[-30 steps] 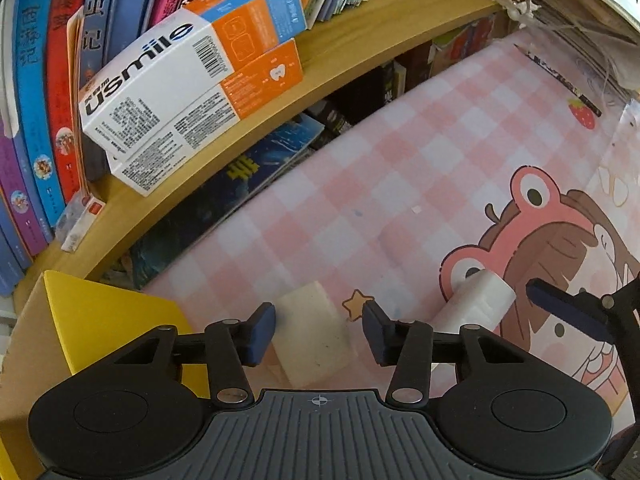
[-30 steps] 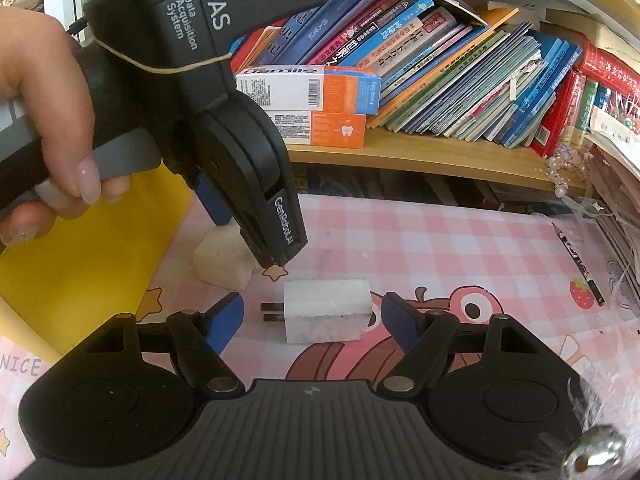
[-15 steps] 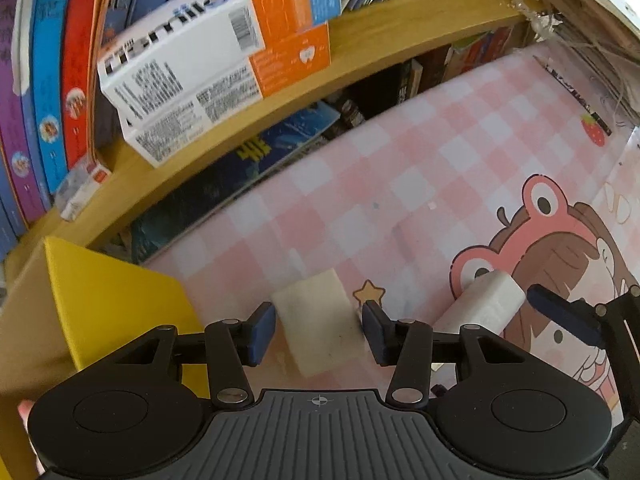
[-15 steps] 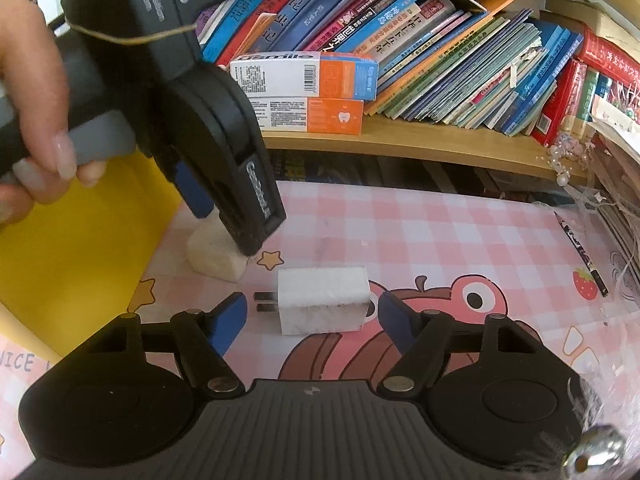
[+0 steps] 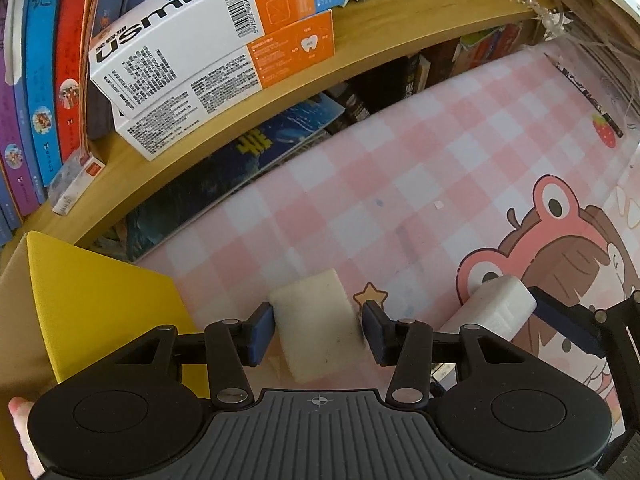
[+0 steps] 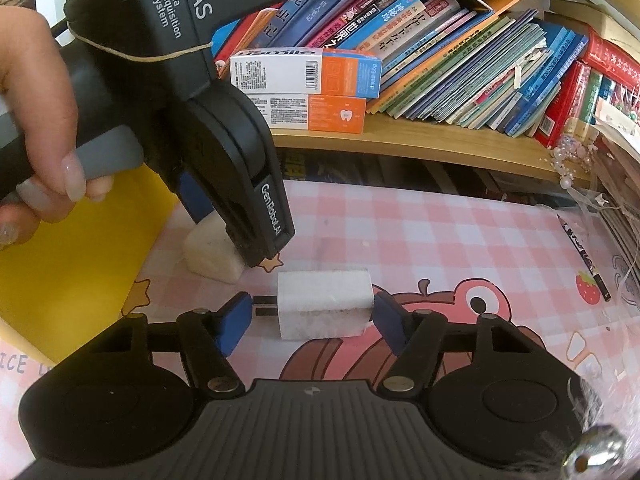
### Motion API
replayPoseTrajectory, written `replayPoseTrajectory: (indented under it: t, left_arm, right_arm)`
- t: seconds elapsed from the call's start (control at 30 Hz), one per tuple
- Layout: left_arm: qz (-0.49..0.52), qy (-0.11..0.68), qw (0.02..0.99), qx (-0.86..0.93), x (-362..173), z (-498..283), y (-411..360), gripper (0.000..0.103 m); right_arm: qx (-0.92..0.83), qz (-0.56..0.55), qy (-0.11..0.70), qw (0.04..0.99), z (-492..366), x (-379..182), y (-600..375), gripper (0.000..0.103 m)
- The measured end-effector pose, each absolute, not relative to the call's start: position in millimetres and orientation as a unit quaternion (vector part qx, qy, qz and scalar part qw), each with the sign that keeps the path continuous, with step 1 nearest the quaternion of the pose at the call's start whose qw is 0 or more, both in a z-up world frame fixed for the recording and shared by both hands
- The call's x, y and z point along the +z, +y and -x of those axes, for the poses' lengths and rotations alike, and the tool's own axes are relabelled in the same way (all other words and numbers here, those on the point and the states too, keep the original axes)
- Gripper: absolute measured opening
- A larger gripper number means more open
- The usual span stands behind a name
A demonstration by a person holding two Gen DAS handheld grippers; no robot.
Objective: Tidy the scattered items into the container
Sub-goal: 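Close left tool on white cube while right tool grips white charger plug, then lift and carry cube in left tool while right tool carries plug to yellow box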
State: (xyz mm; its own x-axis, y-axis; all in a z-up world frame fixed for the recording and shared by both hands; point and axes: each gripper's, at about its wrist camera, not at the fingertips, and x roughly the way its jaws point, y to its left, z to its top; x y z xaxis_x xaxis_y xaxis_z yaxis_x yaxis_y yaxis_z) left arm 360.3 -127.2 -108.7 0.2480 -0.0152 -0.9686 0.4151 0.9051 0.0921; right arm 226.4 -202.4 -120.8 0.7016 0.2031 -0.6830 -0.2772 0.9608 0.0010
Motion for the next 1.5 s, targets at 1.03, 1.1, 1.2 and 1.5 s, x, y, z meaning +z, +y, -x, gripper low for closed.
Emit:
replayPoseTrajectory:
  t: [1.03, 1.1, 1.2, 1.5]
  left_arm:
    - [-0.149, 0.553, 0.792, -0.212, -62, -307, -135, 0.028]
    - [-0.144, 0.547, 0.795, -0.219, -55, -298, -133, 0.028]
    - [-0.135, 0.538, 0.800, -0.230, -42, -286, -130, 0.028]
    - [-0.114, 0.494, 0.821, -0.262, -8, -238, -115, 0.027]
  right_arm:
    - [0.118, 0.061, 0.379, 0.916, -187, -104, -217, 0.048]
    - [0.115, 0.064, 0.378, 0.916, -180, -100, -219, 0.048]
    - [0.112, 0.067, 0.377, 0.917, -168, -93, -223, 0.048]
    - [0.105, 0.077, 0.376, 0.917, -131, -76, -227, 0.047]
